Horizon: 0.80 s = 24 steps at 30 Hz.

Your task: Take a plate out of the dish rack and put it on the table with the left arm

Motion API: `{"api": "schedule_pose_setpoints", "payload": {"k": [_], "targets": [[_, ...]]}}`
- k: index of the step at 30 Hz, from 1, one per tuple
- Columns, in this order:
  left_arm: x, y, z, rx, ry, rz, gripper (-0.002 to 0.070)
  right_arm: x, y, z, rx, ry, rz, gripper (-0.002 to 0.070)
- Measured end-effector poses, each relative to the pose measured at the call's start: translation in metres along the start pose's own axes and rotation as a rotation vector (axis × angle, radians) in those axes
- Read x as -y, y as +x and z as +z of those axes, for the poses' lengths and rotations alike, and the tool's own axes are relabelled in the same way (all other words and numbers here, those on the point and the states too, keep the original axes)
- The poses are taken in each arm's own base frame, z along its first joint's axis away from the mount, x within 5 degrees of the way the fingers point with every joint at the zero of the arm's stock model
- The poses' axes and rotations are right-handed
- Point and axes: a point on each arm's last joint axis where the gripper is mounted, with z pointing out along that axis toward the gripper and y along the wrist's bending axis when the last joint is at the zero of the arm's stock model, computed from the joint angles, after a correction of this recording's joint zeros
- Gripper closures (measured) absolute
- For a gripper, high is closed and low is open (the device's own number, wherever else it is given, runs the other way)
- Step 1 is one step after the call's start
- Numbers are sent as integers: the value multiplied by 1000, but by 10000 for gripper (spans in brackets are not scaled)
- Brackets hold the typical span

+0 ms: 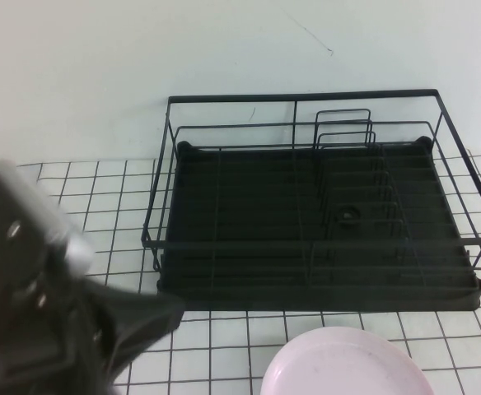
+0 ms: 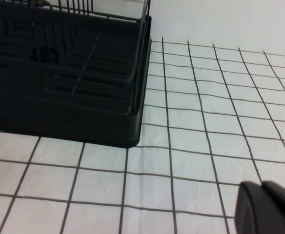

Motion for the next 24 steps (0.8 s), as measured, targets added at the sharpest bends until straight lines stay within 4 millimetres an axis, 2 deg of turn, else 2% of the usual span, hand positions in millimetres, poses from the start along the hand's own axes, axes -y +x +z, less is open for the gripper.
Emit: {"api": "schedule_pose_setpoints", "payload": {"k": [4,10,13,18,24], "targets": [[3,17,-14,24,4,11,673,0,0,0,0,0,0,678],[6,26,-26,68,-1,140,675,0,0,0,0,0,0,678],[3,32,-26,116,-36,179,675,0,0,0,0,0,0,678],[-13,68,-22,220,-171,169,676,0,0,0,0,0,0,678],[-34,111,-34,385,-422,208,676,0,0,0,0,0,0,678]]}}
